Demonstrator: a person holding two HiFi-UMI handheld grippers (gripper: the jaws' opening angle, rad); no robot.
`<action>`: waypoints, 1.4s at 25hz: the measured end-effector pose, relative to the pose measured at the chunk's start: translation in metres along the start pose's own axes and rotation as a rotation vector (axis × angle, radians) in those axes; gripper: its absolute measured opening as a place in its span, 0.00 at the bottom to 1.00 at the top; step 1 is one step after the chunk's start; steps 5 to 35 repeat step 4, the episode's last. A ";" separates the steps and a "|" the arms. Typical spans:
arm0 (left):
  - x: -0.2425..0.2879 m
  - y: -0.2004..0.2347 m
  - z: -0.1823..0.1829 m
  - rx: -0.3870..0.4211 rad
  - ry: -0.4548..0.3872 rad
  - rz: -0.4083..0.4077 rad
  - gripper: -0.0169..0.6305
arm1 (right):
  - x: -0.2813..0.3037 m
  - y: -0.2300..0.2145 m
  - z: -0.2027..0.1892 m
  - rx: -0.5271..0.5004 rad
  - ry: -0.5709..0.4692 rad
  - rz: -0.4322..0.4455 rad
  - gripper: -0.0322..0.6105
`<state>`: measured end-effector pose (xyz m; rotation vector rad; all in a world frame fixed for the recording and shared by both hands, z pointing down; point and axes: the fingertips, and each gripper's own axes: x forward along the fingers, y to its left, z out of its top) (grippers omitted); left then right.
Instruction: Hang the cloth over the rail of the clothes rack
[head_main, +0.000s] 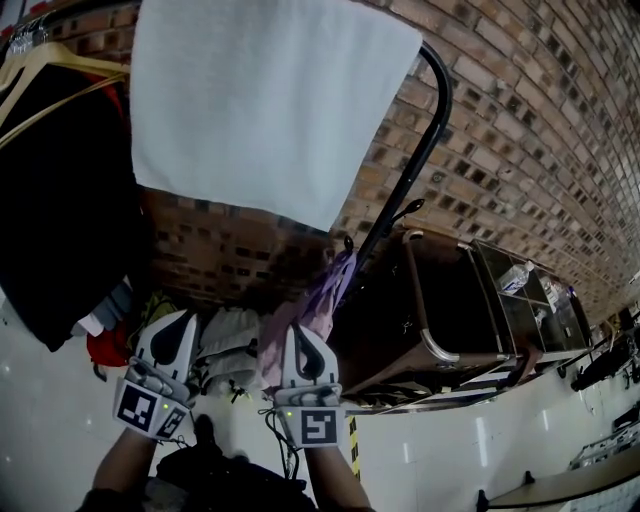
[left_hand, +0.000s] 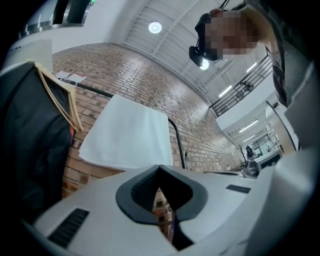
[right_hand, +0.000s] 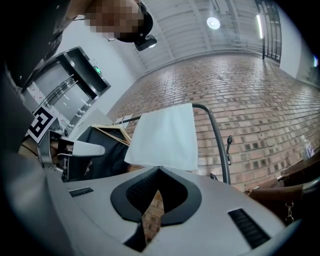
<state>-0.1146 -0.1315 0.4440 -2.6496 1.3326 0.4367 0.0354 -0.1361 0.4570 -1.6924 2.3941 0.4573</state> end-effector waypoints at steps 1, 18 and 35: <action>-0.004 -0.001 0.003 -0.010 -0.008 0.005 0.04 | -0.004 0.001 0.001 0.001 0.003 0.001 0.08; -0.014 -0.005 0.011 -0.049 -0.037 0.008 0.04 | -0.013 0.007 0.005 -0.005 -0.004 0.012 0.08; -0.014 -0.005 0.011 -0.049 -0.037 0.008 0.04 | -0.013 0.007 0.005 -0.005 -0.004 0.012 0.08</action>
